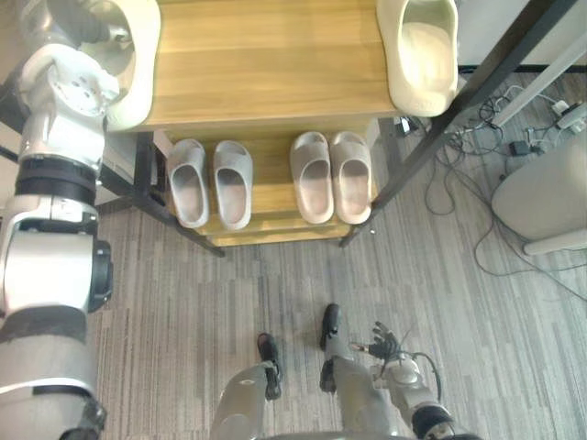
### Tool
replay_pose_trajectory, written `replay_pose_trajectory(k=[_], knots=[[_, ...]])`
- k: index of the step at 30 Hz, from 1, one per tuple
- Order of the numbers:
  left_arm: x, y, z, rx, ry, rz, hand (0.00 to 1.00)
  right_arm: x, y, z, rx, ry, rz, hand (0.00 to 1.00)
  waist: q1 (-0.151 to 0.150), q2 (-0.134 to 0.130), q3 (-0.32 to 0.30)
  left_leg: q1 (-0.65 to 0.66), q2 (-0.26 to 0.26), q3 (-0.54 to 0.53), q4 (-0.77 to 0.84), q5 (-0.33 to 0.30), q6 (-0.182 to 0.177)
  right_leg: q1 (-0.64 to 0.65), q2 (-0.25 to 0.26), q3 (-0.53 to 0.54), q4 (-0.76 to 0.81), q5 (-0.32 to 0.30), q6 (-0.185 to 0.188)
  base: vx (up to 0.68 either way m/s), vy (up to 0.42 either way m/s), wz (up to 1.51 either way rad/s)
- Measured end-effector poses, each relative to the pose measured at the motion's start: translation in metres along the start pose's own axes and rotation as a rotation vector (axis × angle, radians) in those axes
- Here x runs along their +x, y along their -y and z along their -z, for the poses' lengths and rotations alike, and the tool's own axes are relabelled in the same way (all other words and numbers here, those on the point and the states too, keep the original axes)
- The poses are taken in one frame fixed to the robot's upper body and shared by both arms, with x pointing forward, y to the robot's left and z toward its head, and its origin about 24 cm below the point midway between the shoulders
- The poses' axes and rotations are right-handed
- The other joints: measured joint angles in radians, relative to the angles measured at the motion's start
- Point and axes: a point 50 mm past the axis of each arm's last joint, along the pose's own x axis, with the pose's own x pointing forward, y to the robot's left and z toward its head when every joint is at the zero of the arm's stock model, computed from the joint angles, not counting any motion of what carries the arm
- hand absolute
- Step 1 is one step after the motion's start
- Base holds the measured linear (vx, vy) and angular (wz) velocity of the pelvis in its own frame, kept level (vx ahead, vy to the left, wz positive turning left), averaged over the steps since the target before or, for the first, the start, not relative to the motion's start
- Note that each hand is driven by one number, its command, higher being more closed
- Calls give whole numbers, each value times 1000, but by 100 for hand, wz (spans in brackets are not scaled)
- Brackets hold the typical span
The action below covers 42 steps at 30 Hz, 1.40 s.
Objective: Organize the slippers on the shoe rack
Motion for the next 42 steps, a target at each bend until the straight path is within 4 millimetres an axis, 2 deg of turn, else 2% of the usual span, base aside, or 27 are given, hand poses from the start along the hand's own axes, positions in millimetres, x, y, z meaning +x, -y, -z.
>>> replay_pose_trajectory(k=[6, 16, 22, 29, 36, 41, 42], knots=[[5, -8, -9, 5, 23, -15, 100, 0, -1, 0, 9, 0, -1, 0, -6, 1, 18, -1, 0, 3, 17, -15, 7, 5, -1, 5, 0, 3, 4, -4, 81, -3], [5, -6, -13, -1, 40, -21, 100, 0, 0, 0, 26, -3, 1, 0, -16, 2, 19, 1, 2, 23, 29, -27, 11, 2, -1, 20, 0, 3, 5, -1, 68, -5], [-6, 7, -23, -62, 88, -25, 100, -2, -2, 4, 20, -12, -4, 0, -16, 3, 19, 18, 2, 16, 29, -29, 11, 24, -1, 14, -1, 2, 4, -17, 61, 3], [-18, 26, -42, -124, 147, -7, 100, -7, -4, 16, -3, -41, -17, 0, -11, 9, 15, 38, 3, -2, 30, -30, 11, 52, 0, -6, -1, -8, -6, -12, 55, 7], [-25, 45, -60, -200, 165, 41, 100, -7, -5, 16, -4, -42, -21, 0, -15, 39, -1, 38, 3, -1, 33, -33, 9, 52, 0, -5, 0, -8, -5, -1, 64, -1], [-29, 53, -64, -211, 175, 67, 100, -7, -4, 16, -7, -42, -18, 0, -20, 55, -10, 35, 17, 26, 73, -63, 10, 52, 7, 15, 0, -11, -10, -19, 80, -17], [-30, 56, -65, -223, 171, 78, 100, -6, -3, 16, -9, -41, -14, 0, -25, 65, -16, 26, 21, 29, 90, -74, 11, 49, 10, 18, -1, -13, -11, -14, 91, -15]])
